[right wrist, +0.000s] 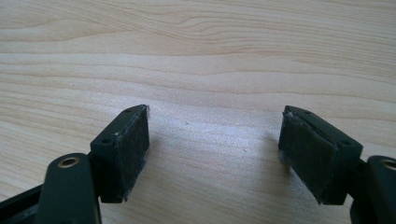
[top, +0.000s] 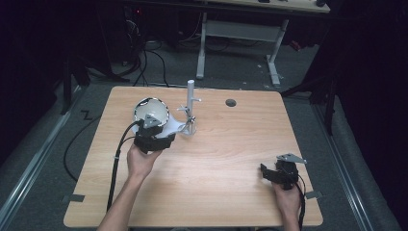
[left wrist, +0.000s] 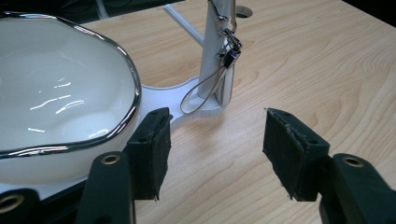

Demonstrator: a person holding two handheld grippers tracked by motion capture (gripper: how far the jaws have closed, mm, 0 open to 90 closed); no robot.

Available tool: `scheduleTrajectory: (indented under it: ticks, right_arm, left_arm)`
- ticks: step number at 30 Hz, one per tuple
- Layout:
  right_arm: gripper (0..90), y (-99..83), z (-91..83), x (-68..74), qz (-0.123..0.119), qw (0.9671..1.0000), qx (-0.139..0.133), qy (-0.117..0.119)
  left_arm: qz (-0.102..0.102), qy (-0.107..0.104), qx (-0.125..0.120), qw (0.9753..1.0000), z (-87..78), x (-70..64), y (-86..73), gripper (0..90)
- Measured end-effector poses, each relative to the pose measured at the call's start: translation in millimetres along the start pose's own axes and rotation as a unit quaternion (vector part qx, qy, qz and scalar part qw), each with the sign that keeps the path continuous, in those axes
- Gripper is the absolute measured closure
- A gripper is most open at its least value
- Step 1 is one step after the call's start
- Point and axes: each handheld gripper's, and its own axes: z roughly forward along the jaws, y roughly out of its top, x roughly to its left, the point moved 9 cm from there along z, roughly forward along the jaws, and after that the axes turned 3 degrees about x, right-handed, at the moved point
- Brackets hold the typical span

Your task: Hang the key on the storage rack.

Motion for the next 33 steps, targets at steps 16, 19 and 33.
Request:
scheduleTrajectory:
  ticks: [16,19,33]
  right_arm:
    - [24.6,0.0,0.0,0.0,0.000,1.0000,0.000,0.000]
    - [24.6,0.0,0.0,-0.1,0.000,1.0000,0.000,0.000]
    - [24.6,0.0,0.0,0.0,-0.001,1.0000,0.000,-0.001]
  left_arm:
    - [-0.023,0.008,-0.026,0.9994,-28.0,11.3,-6.0,41.2]
    - [-0.024,0.010,-0.032,0.9992,-32.8,12.3,-7.7,41.4]
    - [-0.030,0.012,-0.042,0.9986,-47.9,16.9,-13.9,41.5]
